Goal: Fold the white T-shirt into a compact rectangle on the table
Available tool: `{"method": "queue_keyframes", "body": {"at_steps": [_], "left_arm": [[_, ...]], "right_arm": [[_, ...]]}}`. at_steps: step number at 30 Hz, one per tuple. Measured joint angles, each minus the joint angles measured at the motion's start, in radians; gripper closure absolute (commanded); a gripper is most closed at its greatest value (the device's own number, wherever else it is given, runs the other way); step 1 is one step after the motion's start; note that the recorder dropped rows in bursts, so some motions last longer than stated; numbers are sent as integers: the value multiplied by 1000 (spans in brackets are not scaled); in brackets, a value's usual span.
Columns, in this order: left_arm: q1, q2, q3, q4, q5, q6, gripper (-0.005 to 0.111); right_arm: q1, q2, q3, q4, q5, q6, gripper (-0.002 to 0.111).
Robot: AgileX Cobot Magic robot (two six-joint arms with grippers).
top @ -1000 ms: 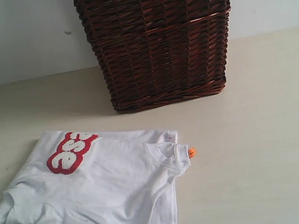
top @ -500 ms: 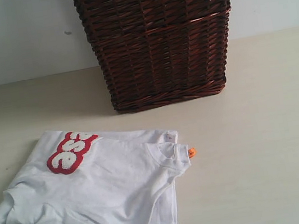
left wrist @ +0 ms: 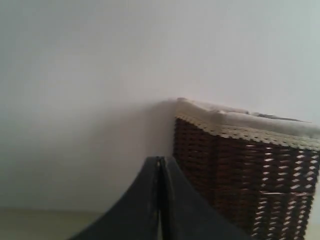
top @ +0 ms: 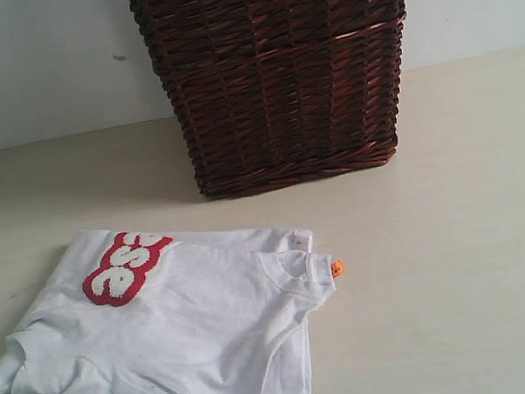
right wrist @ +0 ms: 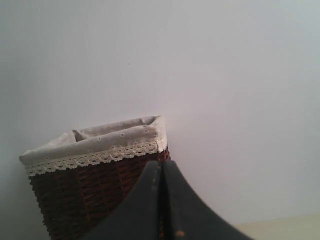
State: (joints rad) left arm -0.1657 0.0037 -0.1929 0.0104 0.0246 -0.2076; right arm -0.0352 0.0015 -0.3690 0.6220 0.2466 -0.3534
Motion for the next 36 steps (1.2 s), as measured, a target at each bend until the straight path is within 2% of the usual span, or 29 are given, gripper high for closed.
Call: {"method": "queue_keyframes", "body": {"at_steps": [5, 8, 12, 21, 27, 33, 36], "left_arm": [[167, 0, 60, 0, -8, -89, 107], [208, 0, 113, 0, -18, -109, 107], [213, 2, 182, 0, -25, -111, 107], [213, 2, 191, 5, 38, 7, 107], [213, 2, 191, 8, 139, 104, 107], [217, 2, 191, 8, 285, 120, 107], [217, 2, 191, 8, 305, 120, 107]], "right_arm": [[0, 0, 0, 0, 0, 0, 108], [0, 0, 0, 0, 0, 0, 108], [0, 0, 0, 0, 0, 0, 108], [0, 0, 0, 0, 0, 0, 108], [0, 0, 0, 0, 0, 0, 108], [0, 0, 0, 0, 0, 0, 108], [0, 0, 0, 0, 0, 0, 108]]}}
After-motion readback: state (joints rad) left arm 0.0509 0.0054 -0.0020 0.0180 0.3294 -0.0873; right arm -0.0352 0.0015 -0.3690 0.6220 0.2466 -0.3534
